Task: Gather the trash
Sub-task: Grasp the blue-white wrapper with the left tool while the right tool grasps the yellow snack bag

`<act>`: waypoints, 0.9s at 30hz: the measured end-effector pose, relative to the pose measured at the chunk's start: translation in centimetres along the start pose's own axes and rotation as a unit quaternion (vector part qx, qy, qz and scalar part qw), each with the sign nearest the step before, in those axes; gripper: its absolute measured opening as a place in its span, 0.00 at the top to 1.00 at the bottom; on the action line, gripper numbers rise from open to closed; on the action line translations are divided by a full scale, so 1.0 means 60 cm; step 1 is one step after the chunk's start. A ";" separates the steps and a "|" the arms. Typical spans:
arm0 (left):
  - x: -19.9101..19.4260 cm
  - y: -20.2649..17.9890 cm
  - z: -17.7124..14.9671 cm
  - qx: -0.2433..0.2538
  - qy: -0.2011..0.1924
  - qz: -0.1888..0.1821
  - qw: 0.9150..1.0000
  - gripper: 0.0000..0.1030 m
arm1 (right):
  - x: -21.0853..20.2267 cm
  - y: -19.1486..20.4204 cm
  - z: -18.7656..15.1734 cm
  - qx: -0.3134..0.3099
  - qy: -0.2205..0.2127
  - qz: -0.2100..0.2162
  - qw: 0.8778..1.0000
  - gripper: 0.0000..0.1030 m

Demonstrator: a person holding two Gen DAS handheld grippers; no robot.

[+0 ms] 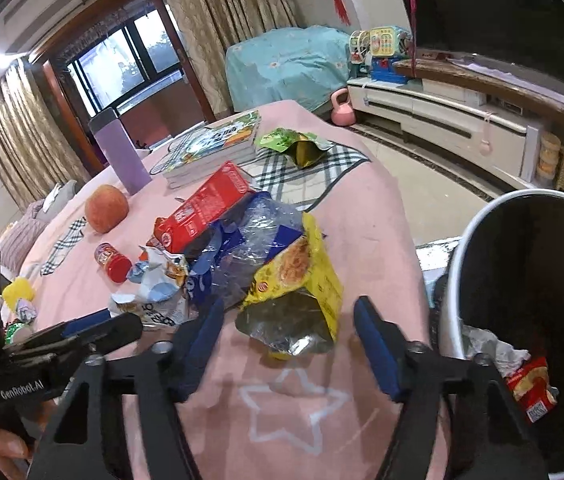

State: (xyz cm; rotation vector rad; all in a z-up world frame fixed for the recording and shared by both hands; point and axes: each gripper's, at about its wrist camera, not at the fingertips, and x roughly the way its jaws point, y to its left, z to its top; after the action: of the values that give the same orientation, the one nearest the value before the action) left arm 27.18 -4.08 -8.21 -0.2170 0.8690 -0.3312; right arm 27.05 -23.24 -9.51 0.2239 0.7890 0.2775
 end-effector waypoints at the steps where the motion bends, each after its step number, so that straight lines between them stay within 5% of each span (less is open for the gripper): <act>1: 0.000 -0.003 0.000 0.005 0.001 -0.005 1.000 0.67 | 0.002 0.002 -0.001 -0.004 0.002 -0.005 1.000 0.59; 3: -0.002 -0.017 -0.002 0.021 0.000 -0.007 1.000 0.77 | 0.002 0.005 -0.004 -0.011 0.002 -0.008 1.000 0.67; 4: -0.003 -0.021 -0.004 0.028 -0.002 -0.005 1.000 0.81 | 0.002 0.006 -0.006 -0.013 0.004 -0.007 1.000 0.88; 5: -0.004 -0.025 -0.005 0.032 -0.003 -0.005 0.999 0.83 | 0.001 0.006 -0.009 -0.014 0.007 -0.008 1.000 0.94; 27: -0.068 -0.070 -0.046 0.050 -0.015 -0.029 0.998 0.87 | -0.097 -0.007 -0.048 0.005 -0.023 -0.006 1.000 1.00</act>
State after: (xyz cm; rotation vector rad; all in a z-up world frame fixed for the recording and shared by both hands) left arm 21.75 -6.61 -5.72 -0.1532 0.8161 -0.4237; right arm 21.11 -25.29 -7.74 0.2338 0.7459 0.2565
